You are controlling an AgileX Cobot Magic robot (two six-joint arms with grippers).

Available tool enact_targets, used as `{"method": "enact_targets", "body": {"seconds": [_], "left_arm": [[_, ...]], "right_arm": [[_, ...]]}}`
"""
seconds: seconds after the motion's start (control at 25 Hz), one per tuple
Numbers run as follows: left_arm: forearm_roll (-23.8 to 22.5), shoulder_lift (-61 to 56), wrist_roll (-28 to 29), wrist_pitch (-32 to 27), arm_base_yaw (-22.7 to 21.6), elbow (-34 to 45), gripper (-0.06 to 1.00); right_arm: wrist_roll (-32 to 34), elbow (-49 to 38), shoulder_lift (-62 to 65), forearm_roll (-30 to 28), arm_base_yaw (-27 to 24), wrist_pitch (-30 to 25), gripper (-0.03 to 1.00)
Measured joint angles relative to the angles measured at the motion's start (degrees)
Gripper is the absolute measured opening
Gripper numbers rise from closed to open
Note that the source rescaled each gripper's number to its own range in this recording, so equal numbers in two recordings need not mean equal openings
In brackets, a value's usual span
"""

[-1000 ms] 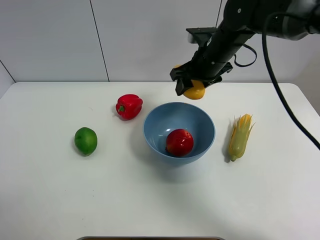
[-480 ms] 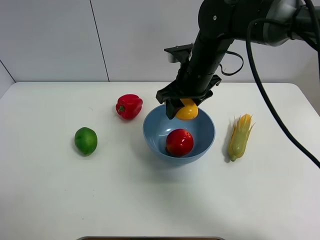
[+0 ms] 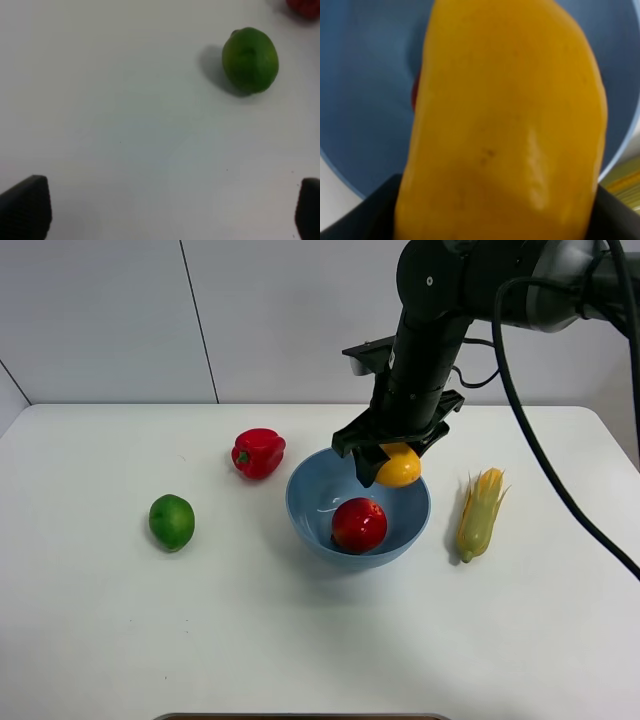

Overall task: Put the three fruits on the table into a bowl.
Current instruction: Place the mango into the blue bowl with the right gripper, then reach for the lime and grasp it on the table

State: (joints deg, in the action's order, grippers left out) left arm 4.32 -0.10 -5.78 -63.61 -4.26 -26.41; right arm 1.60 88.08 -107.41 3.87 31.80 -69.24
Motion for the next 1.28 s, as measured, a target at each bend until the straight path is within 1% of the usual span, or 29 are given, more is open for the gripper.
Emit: {"method": "enact_targets", "body": {"seconds": [0.12, 0.24, 0.4, 0.52, 0.64, 0.84, 1.28], "left_arm": [[0.0, 0.0, 0.0, 0.0, 0.0, 0.0, 1.00], [0.0, 0.0, 0.0, 0.0, 0.0, 0.0, 1.00], [0.0, 0.0, -0.1, 0.0, 0.0, 0.0, 1.00], [0.0, 0.0, -0.1, 0.0, 0.0, 0.0, 1.00], [0.0, 0.0, -0.1, 0.0, 0.0, 0.0, 1.00], [0.0, 0.0, -0.1, 0.0, 0.0, 0.0, 1.00], [0.0, 0.0, -0.1, 0.0, 0.0, 0.0, 1.00]], "right_arm": [[0.6, 0.0, 0.0, -1.2, 0.0, 0.0, 0.34], [0.7, 0.0, 0.0, -1.8, 0.0, 0.0, 0.55], [0.7, 0.0, 0.0, -2.0, 0.0, -0.6, 0.73], [0.7, 0.0, 0.0, -2.0, 0.0, -0.6, 0.82], [0.3, 0.0, 0.2, -2.0, 0.0, -0.6, 0.86], [-1.0, 0.0, 3.5, -2.0, 0.0, -0.6, 0.86], [-0.7, 0.0, 18.8, -2.0, 0.0, -0.8, 0.86]]}}
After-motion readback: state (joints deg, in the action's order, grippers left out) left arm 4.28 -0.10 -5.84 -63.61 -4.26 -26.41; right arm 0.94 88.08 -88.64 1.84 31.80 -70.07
